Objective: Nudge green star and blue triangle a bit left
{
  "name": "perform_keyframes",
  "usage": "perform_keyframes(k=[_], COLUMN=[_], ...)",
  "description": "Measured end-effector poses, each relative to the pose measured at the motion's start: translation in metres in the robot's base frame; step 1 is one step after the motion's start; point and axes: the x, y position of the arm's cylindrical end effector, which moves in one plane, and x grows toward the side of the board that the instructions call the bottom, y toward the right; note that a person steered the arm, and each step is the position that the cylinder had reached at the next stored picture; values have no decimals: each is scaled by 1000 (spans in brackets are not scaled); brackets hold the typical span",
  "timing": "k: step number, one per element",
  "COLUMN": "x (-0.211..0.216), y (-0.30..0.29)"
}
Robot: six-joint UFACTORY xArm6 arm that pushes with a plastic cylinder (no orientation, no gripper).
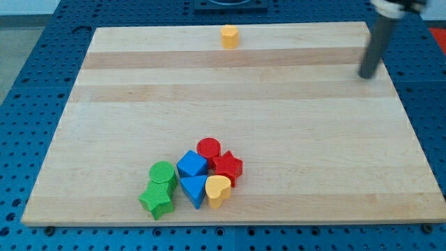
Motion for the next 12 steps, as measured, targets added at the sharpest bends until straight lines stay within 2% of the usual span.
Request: perform_keyframes(k=[1, 2, 3, 4, 6, 7, 8, 9, 10, 12], x=[88, 183, 240, 241, 242, 242, 242, 241, 241, 237], y=[46, 45, 14, -1, -163, -201, -201, -238, -315, -412])
